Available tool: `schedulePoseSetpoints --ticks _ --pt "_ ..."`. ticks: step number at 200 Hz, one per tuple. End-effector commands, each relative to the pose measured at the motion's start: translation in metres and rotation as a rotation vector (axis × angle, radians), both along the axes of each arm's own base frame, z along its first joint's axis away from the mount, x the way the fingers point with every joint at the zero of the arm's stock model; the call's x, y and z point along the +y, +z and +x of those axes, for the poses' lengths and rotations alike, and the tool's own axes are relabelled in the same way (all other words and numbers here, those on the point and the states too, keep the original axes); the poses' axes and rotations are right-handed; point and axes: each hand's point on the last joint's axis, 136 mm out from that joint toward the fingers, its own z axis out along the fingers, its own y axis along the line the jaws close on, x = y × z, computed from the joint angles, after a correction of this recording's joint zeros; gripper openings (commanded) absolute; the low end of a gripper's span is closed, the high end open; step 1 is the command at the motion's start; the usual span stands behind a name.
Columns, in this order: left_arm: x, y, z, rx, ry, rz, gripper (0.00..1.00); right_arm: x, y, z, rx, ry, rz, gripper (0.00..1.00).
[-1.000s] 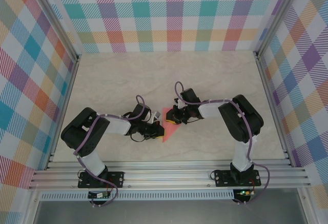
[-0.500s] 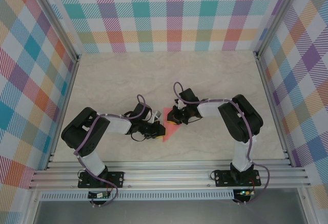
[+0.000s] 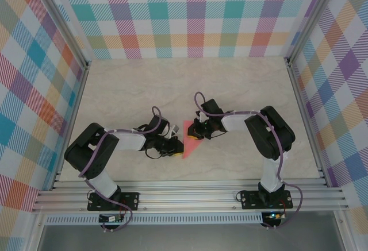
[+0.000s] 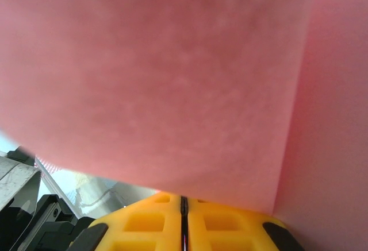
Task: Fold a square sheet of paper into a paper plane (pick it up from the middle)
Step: Fourth fold the wing at the center of the table.
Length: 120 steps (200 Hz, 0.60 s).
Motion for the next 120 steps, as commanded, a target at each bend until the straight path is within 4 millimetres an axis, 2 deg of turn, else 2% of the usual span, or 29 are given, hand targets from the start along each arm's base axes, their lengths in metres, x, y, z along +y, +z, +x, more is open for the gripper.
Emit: schedulePoseSetpoints --ticks 1,57,98,120 --pt "-0.002 0.000 -0.004 0.024 -0.016 -0.023 0.11 -0.026 -0.041 -0.016 0.076 -0.016 -0.153 0.10" --pt "-0.004 -0.007 -0.014 0.069 -0.067 -0.034 0.03 -0.033 -0.053 -0.022 0.103 -0.020 -0.185 0.09" --pt "-0.001 -0.021 -0.027 0.134 -0.114 -0.014 0.03 -0.040 -0.062 -0.025 0.117 -0.031 -0.230 0.09" --pt "0.005 -0.021 -0.032 0.138 -0.119 0.015 0.08 -0.042 -0.063 -0.027 0.122 -0.033 -0.234 0.09"
